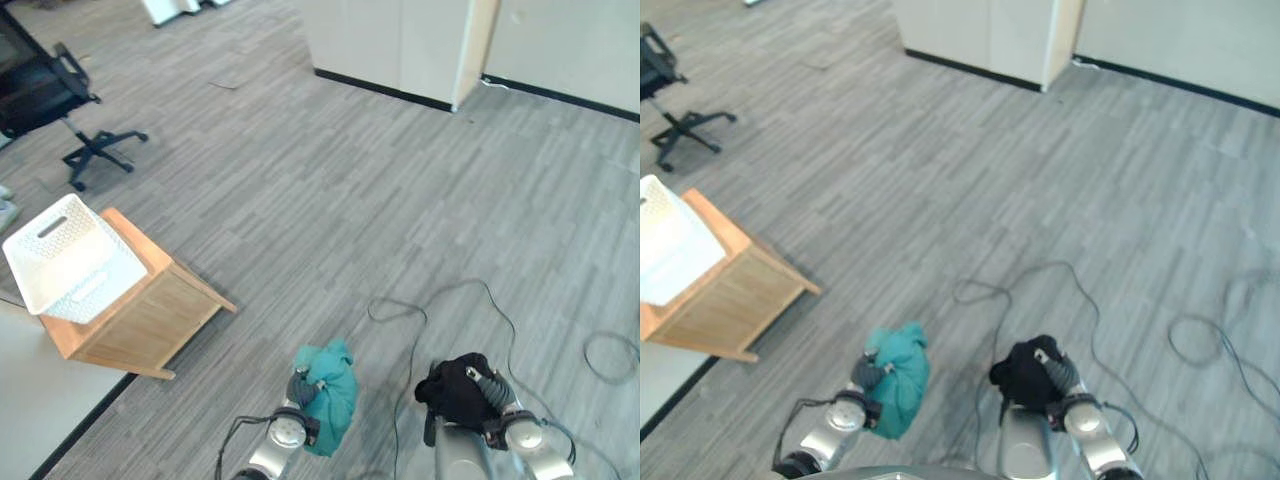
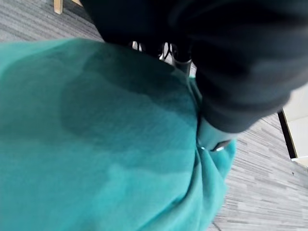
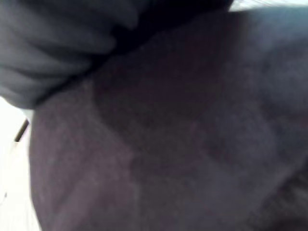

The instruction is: Tidy up the quilt and then pick up the clothes from the bed and put them into the laundry hamper.

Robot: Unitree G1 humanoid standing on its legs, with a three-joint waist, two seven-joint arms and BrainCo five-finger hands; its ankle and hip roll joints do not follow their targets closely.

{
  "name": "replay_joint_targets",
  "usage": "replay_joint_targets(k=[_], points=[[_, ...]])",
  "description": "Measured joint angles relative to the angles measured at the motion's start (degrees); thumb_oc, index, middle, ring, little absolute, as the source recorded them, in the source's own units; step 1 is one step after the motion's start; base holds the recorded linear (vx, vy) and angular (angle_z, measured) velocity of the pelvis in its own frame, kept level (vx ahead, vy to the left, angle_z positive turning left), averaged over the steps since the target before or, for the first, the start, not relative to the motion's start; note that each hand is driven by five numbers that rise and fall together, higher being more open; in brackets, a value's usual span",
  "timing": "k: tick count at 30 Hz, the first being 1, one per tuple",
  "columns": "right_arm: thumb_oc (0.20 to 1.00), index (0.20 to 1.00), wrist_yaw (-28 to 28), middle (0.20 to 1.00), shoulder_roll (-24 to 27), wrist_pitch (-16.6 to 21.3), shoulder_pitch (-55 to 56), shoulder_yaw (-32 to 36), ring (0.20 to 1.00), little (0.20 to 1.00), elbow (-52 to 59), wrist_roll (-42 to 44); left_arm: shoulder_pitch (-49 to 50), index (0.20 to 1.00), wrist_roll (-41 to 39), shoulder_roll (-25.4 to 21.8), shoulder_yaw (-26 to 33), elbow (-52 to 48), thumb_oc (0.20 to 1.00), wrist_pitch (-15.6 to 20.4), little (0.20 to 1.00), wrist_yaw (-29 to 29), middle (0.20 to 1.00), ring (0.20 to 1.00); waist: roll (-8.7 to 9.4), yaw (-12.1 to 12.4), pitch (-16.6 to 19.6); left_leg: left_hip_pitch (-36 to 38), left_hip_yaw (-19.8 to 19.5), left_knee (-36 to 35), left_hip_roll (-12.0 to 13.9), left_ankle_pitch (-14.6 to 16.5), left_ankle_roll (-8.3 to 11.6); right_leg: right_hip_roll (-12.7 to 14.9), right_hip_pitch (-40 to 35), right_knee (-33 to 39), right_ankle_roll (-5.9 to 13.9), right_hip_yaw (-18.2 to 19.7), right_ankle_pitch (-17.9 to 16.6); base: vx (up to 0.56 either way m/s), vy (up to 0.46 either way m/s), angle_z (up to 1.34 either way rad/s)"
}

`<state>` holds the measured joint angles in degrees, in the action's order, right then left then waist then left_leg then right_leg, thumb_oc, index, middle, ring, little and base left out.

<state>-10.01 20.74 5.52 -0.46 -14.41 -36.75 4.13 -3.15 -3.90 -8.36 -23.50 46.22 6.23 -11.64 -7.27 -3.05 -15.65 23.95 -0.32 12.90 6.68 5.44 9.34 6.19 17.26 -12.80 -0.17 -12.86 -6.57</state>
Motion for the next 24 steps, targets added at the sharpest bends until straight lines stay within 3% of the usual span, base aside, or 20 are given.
replay_joint_targets(k=[1,2,3,4,5,6,7,8,9,11,12,13,15,16,17,18,19,21,23,24], points=[[0.2,0.2,-0.93,0.2,-0.48,-0.23,0.14,0.09,0.2,0.2,1.85,0.1,-0.26,0.2,-0.43,-0.02,0.64,-2.79,0.2,-0.1,0.2,0.54,0.2,0.2,1.55,0.37,-0.01,-8.18,-2.98,13.18,-0.41,-3.8,0.01,1.49,1.46,-5.75,-1.95,-0.7,2.74,0.58,-0.49,1.28],[0.2,0.2,0.24,0.2,0.76,-0.03,1.29,3.77,0.2,0.2,6.29,-0.49,0.35,0.2,-0.79,0.31,0.62,-7.65,0.2,2.47,0.2,-0.18,0.2,0.2,3.62,4.0,-0.35,-25.69,0.03,43.05,0.0,-27.1,-4.86,1.9,1.91,-8.4,-1.44,-0.68,5.67,0.72,-0.426,0.63],[0.2,0.2,-0.27,0.2,0.81,0.79,-2.78,3.53,0.2,0.2,5.62,-1.44,3.44,0.2,-2.11,-0.47,1.33,-7.73,0.2,1.83,0.2,-0.22,0.2,0.2,4.78,5.54,-1.27,-31.96,5.04,47.26,0.33,-17.5,-5.31,-1.09,-4.74,-4.29,-4.61,0.32,9.08,0.72,-0.425,0.08],[0.2,0.2,-1.66,0.2,-0.93,0.97,-4.62,3.84,0.2,0.2,5.23,-1.55,4.68,0.2,-2.29,-2.93,0.87,-8.11,0.2,0.73,0.2,0.15,0.2,0.2,7.65,7.17,-2.44,-36.45,14.12,47.54,-0.43,-7.54,-9.56,-1.77,-13.31,1.89,-3.33,0.44,10.46,0.92,-0.171,-0.38],[0.2,0.2,-1.9,0.2,-0.74,1.44,-4.96,2.1,0.2,0.2,5.49,-1.69,5.33,0.2,-2.31,-5.21,1.03,-9.63,0.2,0.99,0.2,0.06,0.2,0.2,10.47,7.73,-1.94,-40.47,17.47,39.84,-2.78,-2.64,-8.63,-2.35,-19.37,7.28,-1.46,-0.21,8.75,0.59,-0.07,-0.21],[0.2,0.2,-1.73,0.2,-1.12,1.58,-6.12,0.91,0.2,0.2,5.73,-1.91,5.74,0.2,-2.28,-5.82,1.3,-10.09,0.2,0.91,0.2,0.15,0.2,0.2,10.04,8.8,-1.94,-42.68,18.25,36.83,-2.9,-1.61,-8.27,-3.32,-22.22,8.77,0.15,-1.07,10.19,1.04,-0.101,-0.28],[0.2,0.2,-2.21,0.2,-0.69,1.75,-6.11,-0.73,0.2,0.2,6.42,-1.93,5.8,0.2,-2.22,-5.84,3.08,-11.58,0.2,0.86,0.2,0.16,0.2,0.2,10.67,7.78,-0.92,-42.66,23.92,22.21,-2.7,-1.14,-9.52,-4.8,-26.35,13.24,0.65,-4.26,10.8,0.46,-0.027,-0.06],[0.2,0.2,-2.23,0.2,-0.59,1.77,-6.07,-1.52,0.2,0.2,6.59,-1.99,6.11,0.2,-2.24,-5.38,3.66,-11.9,0.2,0.84,0.2,0.2,0.2,0.2,9.24,7.86,-0.56,-43.73,26.18,16.62,-2.31,-1.3,-9.74,-6.27,-28.69,14.43,0.86,-6.11,11.06,0.67,-0.03,0.11],[0.2,0.2,-2.25,0.2,-0.07,1.23,-5.07,-3.03,0.2,0.2,6.34,-2.14,5.46,0.2,-2.28,-4.27,4.41,-12.39,0.2,0.78,0.2,0.28,0.2,0.2,8.01,7.1,0.34,-43.0,33.98,5.5,-2.29,-2.09,-11.46,-9.06,-32.28,16.38,2.93,-9.01,12.46,0.62,-0.012,0.36],[0.2,0.2,-2.18,0.2,-0.58,0.53,-2.46,-5.1,0.2,0.2,6.1,-3.27,7.06,0.2,-2.44,-2.72,3.5,-11.86,0.2,0.55,0.2,0.28,0.2,0.2,5.28,6.9,1.92,-40.6,40.17,-5.85,-4.6,-5.55,-19.35,-13.73,-37.56,13.85,5.66,-10.5,14.64,0.92,0.032,0.51],[0.2,0.2,-2.3,0.2,-4.62,-0.77,2.69,-6.05,0.2,0.2,4.92,-4.14,9.83,0.2,-2.66,-3.71,2.89,-12.39,0.2,-0.17,0.2,0.51,0.2,0.2,9.11,7.1,3.98,-33.92,42.2,-9.74,-8.13,-6.31,-25.41,-13.89,-43.63,11.07,5.71,-11.74,14.62,0.78,0.134,1.01],[0.2,0.2,-0.99,0.2,-4.54,-0.99,3.58,-6.82,0.2,0.2,4.5,-4.81,9.91,0.2,-2.7,-3.66,2.52,-11.42,0.2,-1.37,0.2,0.98,0.2,0.2,10.72,6.36,5.83,-33.28,36.47,-10.59,-9.64,-5.93,-25.42,-11.23,-40.14,2.21,6.53,-13.98,18.97,0.76,0.175,1.06],[0.2,0.2,1.62,0.2,-1.52,0.11,6.17,-4.18,0.2,0.2,6.38,-6.3,9.2,0.2,-2.69,-4.19,2.89,-11.27,0.2,-1.76,0.2,2.25,0.2,0.2,11.16,6.07,5.87,-31.15,31.27,-9.43,-11.0,-6.62,-25.7,-6.41,-35.25,-9.97,8.86,-15.5,17.92,0.53,0.149,0.89],[0.2,0.2,0.48,0.2,0.14,-0.93,8.26,-1.4,0.2,0.2,8.93,-6.75,8.71,0.2,-2.45,-4.61,3.97,-11.18,0.2,-1.9,0.2,2.39,0.2,0.2,12.05,5.32,5.82,-28.51,29.1,-9.27,-12.46,-5.63,-25.96,-2.18,-30.65,-20.64,10.02,-15.53,17.47,0.61,0.122,1.38],[0.2,0.2,1.98,0.2,1.36,-0.97,11.62,2.29,0.2,0.2,18.09,-6.29,7.07,0.2,-1.96,-4.56,5.2,-10.05,0.2,-2.06,0.2,2.19,0.2,0.2,11.2,3.14,4.62,-27.17,24.08,-7.42,-12.64,-3.02,-25.68,0.58,-23.46,-34.75,8.43,-11.97,15.78,0.83,0.119,1.38],[0.2,0.2,2.03,0.2,2.86,-0.64,12.31,2.64,0.2,0.2,20.82,-6.3,6.87,0.2,-1.81,-4.82,6.42,-9.92,0.2,-2.36,0.2,2.33,0.2,0.2,10.59,2.13,4.35,-25.44,21.57,-8.11,-12.68,-2.61,-25.52,2.1,-21.03,-37.97,8.38,-11.2,16.15,0.61,0.002,1.29],[0.2,0.2,2.55,0.2,5.22,-0.22,11.99,2.19,0.2,0.2,24.25,-6.34,7.32,0.2,-1.4,-4.93,7.03,-10.53,0.2,-2.73,0.2,2.41,0.2,0.2,8.33,1.57,4.44,-21.58,18.56,-9.97,-11.17,-2.26,-24.77,2.82,-15.57,-40.24,7.84,-8.89,17.13,0.54,-0.099,1.14],[0.2,0.2,2.93,0.2,5.07,3.13,12.85,3.84,0.2,0.2,24.5,-5.94,7.32,0.2,-1.26,-5.61,8.16,-13.43,0.2,-2.54,0.2,2.29,0.2,0.2,4.99,0.15,4.27,-18.38,13.04,-11.3,-7.58,-1.75,-22.63,2.87,-9.25,-36.21,7.24,-6.71,17.47,0.53,-0.23,1.39],[0.2,0.2,4.12,0.2,4.92,1.05,14.22,4.19,0.2,0.2,25.35,-6.64,7.53,0.2,-0.66,-7.1,8.89,-17.1,0.2,-2.43,0.2,2.64,0.2,0.2,3.71,-1.56,4.53,-17.24,6.68,-11.75,-4.22,-2.05,-19.81,4.49,-4.52,-23.0,8.16,-5.07,16.71,0.64,-0.318,1.73],[0.2,0.2,4.4,0.2,3.94,-1.74,16.34,5.16,0.2,0.2,28.54,-6.87,7.82,0.2,0.22,-8.33,9.9,-18.54,0.2,-1.85,0.2,3.09,0.2,0.2,4.65,-1.8,4.72,-16.55,4.18,-12.03,-3.5,-2.09,-19.11,6.49,-3.75,-9.9,8.95,-3.13,14.83,0.72,-0.396,1.58]])
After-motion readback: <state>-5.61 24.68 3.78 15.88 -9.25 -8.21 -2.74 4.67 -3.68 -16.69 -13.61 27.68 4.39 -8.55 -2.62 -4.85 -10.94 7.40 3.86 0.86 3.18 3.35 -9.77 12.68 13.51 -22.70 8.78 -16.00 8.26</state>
